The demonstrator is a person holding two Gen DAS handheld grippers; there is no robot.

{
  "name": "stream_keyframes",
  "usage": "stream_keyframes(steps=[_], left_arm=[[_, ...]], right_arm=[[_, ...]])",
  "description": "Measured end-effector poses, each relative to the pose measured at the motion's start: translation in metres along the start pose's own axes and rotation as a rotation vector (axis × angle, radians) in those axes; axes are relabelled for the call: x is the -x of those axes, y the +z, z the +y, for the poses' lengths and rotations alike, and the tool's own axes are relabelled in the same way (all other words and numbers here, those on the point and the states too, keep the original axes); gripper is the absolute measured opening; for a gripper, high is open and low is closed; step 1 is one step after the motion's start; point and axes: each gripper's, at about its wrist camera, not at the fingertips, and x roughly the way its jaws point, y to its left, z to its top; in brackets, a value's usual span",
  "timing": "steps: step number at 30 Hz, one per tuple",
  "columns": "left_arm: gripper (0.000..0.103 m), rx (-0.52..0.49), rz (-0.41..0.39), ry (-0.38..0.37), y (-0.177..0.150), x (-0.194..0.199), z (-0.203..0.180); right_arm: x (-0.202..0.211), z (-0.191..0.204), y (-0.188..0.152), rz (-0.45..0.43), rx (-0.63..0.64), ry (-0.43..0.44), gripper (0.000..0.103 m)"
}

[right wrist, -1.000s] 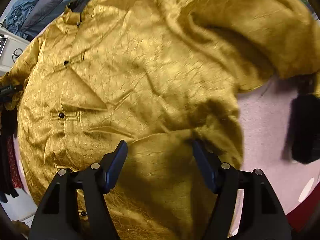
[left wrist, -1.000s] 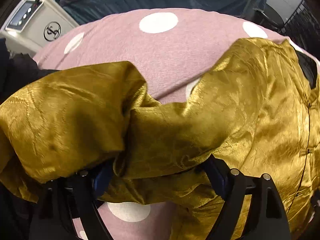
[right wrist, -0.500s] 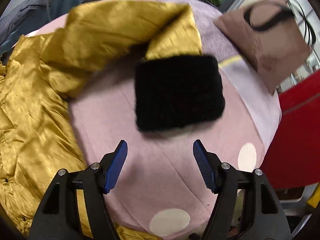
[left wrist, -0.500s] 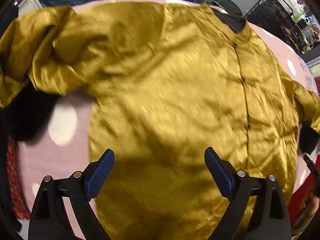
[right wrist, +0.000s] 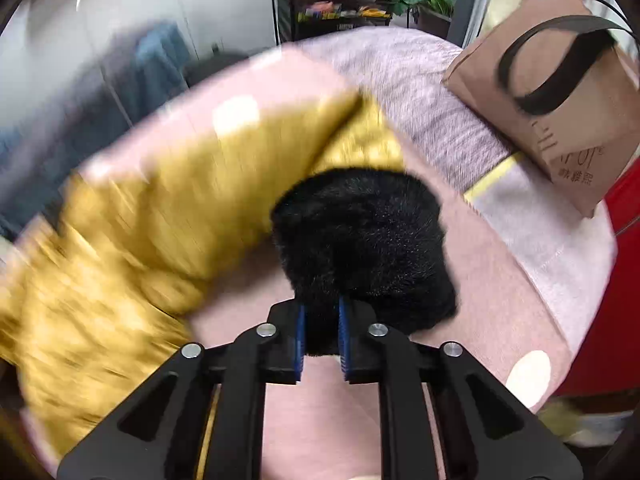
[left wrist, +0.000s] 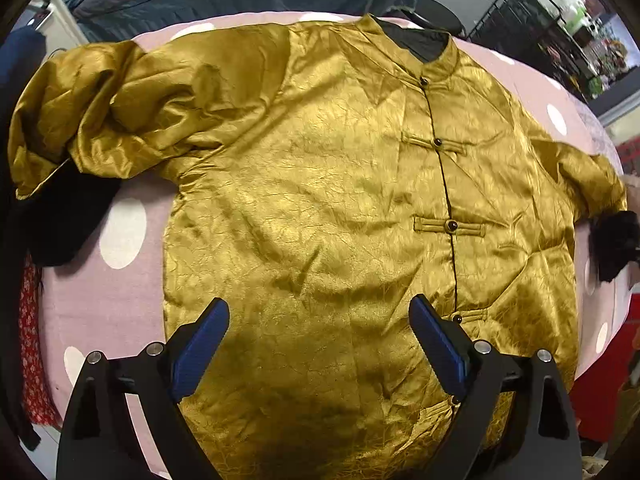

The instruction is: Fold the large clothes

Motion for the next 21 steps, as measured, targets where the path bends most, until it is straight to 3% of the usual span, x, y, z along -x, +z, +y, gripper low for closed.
stream_keyframes(steps=[2,3,7,9,11,12,16,19,21], left_arm=[[0.089,0.033,0.000,-0.011,-0.003,0.001,0.007],[0.089,0.044,0.006,-0.017,-0.003,0.000,0.008],[0.089,0.060,0.018,-0.042,-0.007,0.003,0.007],[0.089,0.051,0.014,-0.045,-0.006,0.004,0.003],[0.089,0.040,0.010,-0.049,-0.006,0.004,-0.002],[0.089,0.035,0.007,-0.052,-0.006,0.004,-0.004],[0.089,0.010,0.002,-0.050,-0.008,0.005,-0.009],[0.089,0.008,0.005,-0.043,-0.009,0.005,-0.009],[0.089,0.006,0.010,-0.035,-0.008,0.005,-0.008]], right_arm=[[0.035,-0.015,0.022,-0.017,-0.122,0.191,0.011],[0.058,-0.029,0.037,-0.015,-0.216,0.362,0.011],[0.119,-0.045,0.077,-0.027,-0.439,0.808,0.011],[0.150,-0.048,0.088,-0.083,-0.459,0.904,0.011],[0.166,-0.067,0.096,-0.134,-0.492,0.892,0.011],[0.166,-0.082,0.097,-0.149,-0.528,0.841,0.011],[0.128,-0.129,0.070,-0.061,-0.684,0.457,0.011],[0.074,-0.156,0.036,0.038,-0.761,0.292,0.014],[0.049,-0.173,0.013,0.054,-0.785,0.184,0.015]])
